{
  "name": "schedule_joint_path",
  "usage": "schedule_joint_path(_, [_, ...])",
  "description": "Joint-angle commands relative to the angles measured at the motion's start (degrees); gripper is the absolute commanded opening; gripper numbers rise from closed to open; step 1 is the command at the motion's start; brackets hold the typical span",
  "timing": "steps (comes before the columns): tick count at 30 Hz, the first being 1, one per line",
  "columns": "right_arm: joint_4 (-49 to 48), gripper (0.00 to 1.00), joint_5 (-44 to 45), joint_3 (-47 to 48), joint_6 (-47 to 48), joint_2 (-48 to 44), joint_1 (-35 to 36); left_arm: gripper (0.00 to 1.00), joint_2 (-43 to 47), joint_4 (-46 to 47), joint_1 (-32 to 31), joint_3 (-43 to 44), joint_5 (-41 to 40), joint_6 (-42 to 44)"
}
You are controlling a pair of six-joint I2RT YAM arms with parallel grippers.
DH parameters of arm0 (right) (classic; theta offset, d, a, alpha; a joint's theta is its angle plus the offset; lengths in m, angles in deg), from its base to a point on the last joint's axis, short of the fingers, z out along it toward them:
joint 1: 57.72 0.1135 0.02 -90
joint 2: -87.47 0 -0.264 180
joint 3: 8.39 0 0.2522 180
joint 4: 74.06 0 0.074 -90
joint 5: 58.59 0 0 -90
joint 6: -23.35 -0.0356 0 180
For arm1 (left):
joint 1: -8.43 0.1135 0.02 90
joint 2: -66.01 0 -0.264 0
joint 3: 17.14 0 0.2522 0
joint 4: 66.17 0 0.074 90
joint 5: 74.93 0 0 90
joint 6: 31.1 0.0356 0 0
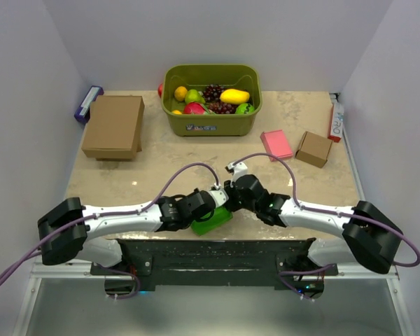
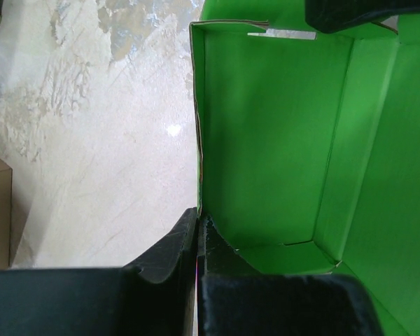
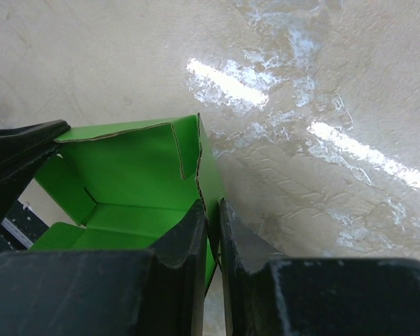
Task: Fold the paper box
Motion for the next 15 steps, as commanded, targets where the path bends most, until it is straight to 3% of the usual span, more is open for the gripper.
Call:
schedule_joint_path(1, [-10.13,0.14,0.27,0.18,-7.08,0.40,2.04,0.00,0.70,4.18,0.45,1.58,4.46,-0.26])
schedule_joint_path(4, [-8.22,0.19,2.44,0.88,-7.70,0.49,2.14,0.00,1.05,4.18,0.45,1.49,4.37,-0.43])
schedule_joint_path(6, [-6.10,0.27,3.69,1.41,-7.61,-0.21,2.14,0.00,1.75,4.01,0.45,1.31,2.53,-0.52])
schedule_joint_path(7, [-3.40,0.32,4.22,1.67,-7.61,-0.73,2.05,0.00,1.93,3.83,0.45,1.05,1.48,-0.52])
schedule_joint_path(8, [-2.06,0.44,5.44,1.94,-7.35,-1.52,2.05,0.00,2.19,3.66,0.45,0.87,-0.44,-0.70])
schedule_joint_path(11, [1.72,0.60,7.29,2.47,-5.69,-5.21,2.14,0.00,3.33,3.39,0.45,0.26,-2.74,-0.70])
schedule_joint_path(15, [5.77,0.61,6.60,2.74,-5.67,-7.33,2.14,0.00,3.25,3.39,0.36,0.34,-5.29,-0.61])
